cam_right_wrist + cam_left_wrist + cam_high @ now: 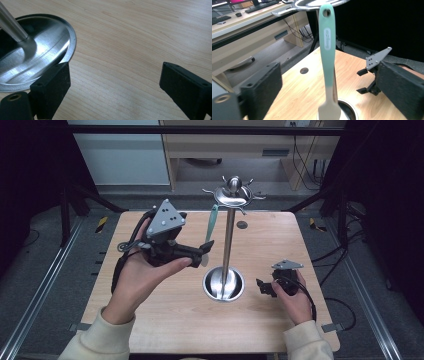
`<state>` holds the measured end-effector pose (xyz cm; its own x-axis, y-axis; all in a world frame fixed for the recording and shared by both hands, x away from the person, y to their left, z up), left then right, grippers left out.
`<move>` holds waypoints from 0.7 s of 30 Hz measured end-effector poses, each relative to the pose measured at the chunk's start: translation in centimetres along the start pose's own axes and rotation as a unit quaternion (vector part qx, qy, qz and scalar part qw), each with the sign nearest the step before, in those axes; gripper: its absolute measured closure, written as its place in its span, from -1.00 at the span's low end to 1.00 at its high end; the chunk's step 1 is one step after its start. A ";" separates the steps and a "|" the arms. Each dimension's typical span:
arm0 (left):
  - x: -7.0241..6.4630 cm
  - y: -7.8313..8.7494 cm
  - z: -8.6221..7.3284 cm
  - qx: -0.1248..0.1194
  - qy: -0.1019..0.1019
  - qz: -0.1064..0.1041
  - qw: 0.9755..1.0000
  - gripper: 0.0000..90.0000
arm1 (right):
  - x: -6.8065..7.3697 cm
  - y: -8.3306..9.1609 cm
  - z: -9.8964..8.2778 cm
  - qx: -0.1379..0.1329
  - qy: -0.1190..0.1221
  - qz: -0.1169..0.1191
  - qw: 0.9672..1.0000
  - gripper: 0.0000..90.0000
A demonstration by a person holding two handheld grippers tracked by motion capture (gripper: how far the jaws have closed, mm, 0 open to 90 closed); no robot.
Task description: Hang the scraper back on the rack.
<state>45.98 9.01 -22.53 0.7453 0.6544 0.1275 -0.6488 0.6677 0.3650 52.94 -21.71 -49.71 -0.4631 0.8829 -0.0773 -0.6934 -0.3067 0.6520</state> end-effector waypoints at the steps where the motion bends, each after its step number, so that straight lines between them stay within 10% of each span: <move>1: -0.1 0.2 -0.3 -0.003 0.002 -0.004 1.000 -0.90 | 0.0 0.0 0.0 0.001 -0.003 0.000 1.000 -0.77; 21: 0.5 0.9 -8.9 0.050 -0.001 0.012 0.999 -0.95 | -0.1 0.0 -0.1 0.001 -0.007 -0.008 1.000 -0.78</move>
<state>44.36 13.06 -30.30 0.7296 0.6694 0.1399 -0.6484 0.6121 0.4526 52.89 -21.82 -49.82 -0.4448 0.8923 -0.0771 -0.6990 -0.2921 0.6527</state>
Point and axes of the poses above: each handheld gripper's, and its own axes: y roughly backward along the jaws, z roughly out of its top, x roughly to its left, the point moved 4 cm from there along -y, roughly forward along the jaws, and after that the axes turned 3 degrees about y, right-handed, at the moved point
